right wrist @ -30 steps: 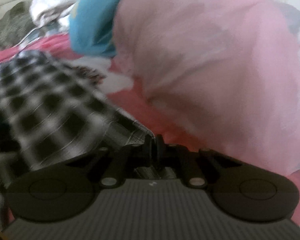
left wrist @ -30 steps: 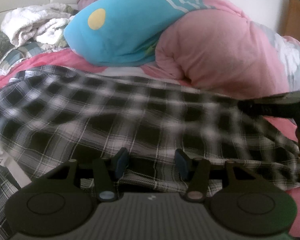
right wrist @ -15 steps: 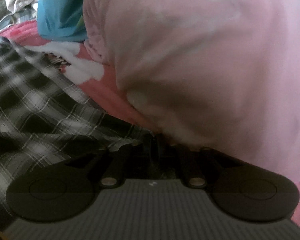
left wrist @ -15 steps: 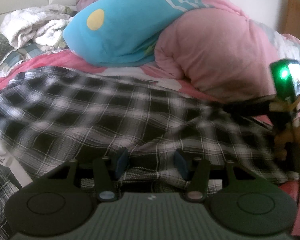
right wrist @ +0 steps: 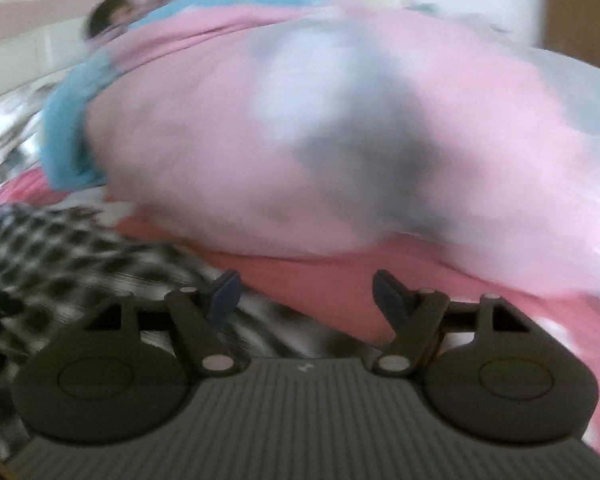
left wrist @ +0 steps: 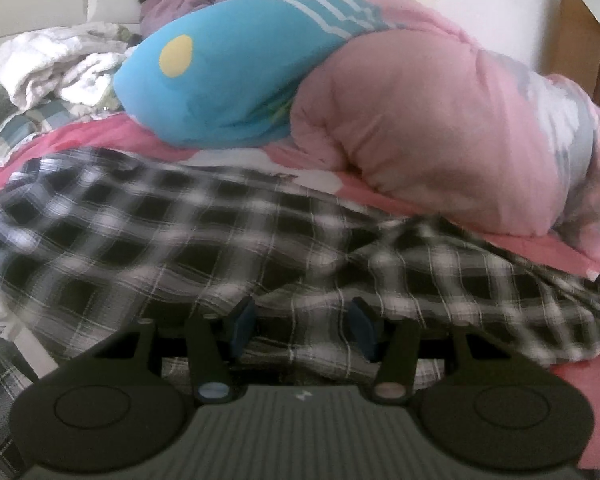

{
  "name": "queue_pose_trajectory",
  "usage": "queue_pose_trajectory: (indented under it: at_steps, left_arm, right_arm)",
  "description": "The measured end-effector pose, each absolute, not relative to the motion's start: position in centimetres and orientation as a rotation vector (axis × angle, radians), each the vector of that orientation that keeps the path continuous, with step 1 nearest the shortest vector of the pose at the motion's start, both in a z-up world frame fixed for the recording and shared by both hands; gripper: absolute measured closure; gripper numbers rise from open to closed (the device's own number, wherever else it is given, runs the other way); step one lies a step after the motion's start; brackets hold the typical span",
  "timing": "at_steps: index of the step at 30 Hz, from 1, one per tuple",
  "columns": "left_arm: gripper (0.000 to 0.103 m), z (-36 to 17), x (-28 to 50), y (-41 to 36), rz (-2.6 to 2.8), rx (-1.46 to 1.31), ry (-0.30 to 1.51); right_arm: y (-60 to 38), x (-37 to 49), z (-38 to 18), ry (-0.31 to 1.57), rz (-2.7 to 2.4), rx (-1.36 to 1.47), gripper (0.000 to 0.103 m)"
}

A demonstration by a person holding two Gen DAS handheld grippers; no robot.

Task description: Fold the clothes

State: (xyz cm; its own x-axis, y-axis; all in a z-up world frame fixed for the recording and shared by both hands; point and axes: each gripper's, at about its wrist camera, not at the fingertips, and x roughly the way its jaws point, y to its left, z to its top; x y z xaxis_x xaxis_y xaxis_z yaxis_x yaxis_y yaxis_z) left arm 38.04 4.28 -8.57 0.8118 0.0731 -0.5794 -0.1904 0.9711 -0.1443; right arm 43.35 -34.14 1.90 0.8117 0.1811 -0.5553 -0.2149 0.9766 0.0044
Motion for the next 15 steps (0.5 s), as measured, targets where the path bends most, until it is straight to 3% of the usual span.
queue_pose_trajectory:
  at_steps: [5, 11, 15]
  left_arm:
    - [0.050, -8.9, 38.4, 4.0, 0.158, -0.185, 0.616]
    - [0.050, -9.1, 38.5, 3.7, 0.167, -0.172, 0.619]
    - [0.050, -9.2, 38.6, 3.7, 0.168, -0.170, 0.621]
  right_arm:
    - [-42.4, 38.8, 0.5, 0.608, 0.047, 0.066, 0.031]
    - [-43.3, 35.6, -3.3, 0.629, 0.028, 0.018, 0.032]
    - [-45.1, 35.7, -5.9, 0.705, 0.042, 0.193, 0.032]
